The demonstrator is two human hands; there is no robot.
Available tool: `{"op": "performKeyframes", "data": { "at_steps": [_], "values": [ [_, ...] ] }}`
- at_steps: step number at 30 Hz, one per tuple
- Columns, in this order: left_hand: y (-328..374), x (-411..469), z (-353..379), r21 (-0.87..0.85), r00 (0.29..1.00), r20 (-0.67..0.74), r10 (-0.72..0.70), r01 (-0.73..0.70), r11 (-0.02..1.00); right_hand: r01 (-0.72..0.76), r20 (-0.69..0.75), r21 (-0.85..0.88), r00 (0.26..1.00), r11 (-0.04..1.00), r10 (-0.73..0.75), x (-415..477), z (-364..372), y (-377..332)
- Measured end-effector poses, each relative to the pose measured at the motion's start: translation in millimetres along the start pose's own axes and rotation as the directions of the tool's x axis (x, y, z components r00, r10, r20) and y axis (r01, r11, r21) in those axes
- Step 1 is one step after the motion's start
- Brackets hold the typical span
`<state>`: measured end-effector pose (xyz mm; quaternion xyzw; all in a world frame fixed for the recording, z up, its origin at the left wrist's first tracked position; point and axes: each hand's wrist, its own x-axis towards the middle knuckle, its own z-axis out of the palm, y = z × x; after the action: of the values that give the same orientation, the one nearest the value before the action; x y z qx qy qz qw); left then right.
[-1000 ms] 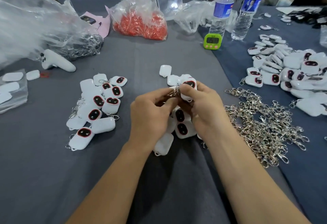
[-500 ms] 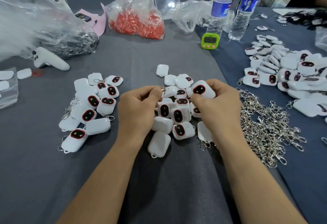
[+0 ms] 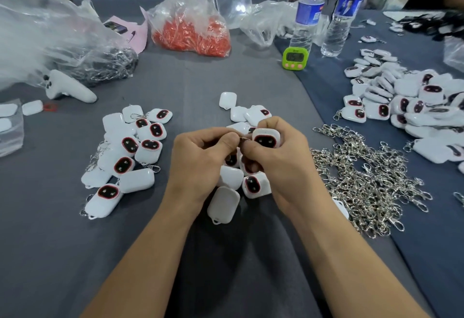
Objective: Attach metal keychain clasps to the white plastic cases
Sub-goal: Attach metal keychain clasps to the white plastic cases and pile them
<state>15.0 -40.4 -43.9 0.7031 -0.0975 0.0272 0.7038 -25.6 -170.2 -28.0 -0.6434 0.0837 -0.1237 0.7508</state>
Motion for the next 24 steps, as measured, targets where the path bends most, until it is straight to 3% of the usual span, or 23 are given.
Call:
{"op": "performKeyframes", "data": {
  "at_steps": [7, 10, 16, 24],
  "values": [
    [-0.1, 0.9, 1.1, -0.040, 0.992, -0.108, -0.071, 0.067, 0.997, -0.017, -0.132, 0.080, 0.991, 0.997, 0.028, 4.6, -6.7, 0.4],
    [-1.1, 0.8, 2.2, 0.048, 0.996, -0.070, -0.047, 0.051, 0.998, 0.011, -0.150, 0.091, 0.989, 0.996, 0.003, 4.7, -8.8, 1.9],
    [2.7, 1.2, 5.5, 0.193, 0.998, 0.038, 0.059, -0.066, 0.979, 0.083, -0.153, -0.006, 0.985, 0.997, -0.083, 8.8, -11.6, 6.5],
    [2.1, 2.7, 8.9, 0.245, 0.993, 0.023, 0.114, -0.116, 0.962, 0.166, -0.124, -0.317, 0.969, 0.934, -0.215, 6.8, -16.3, 8.6]
  ]
}}
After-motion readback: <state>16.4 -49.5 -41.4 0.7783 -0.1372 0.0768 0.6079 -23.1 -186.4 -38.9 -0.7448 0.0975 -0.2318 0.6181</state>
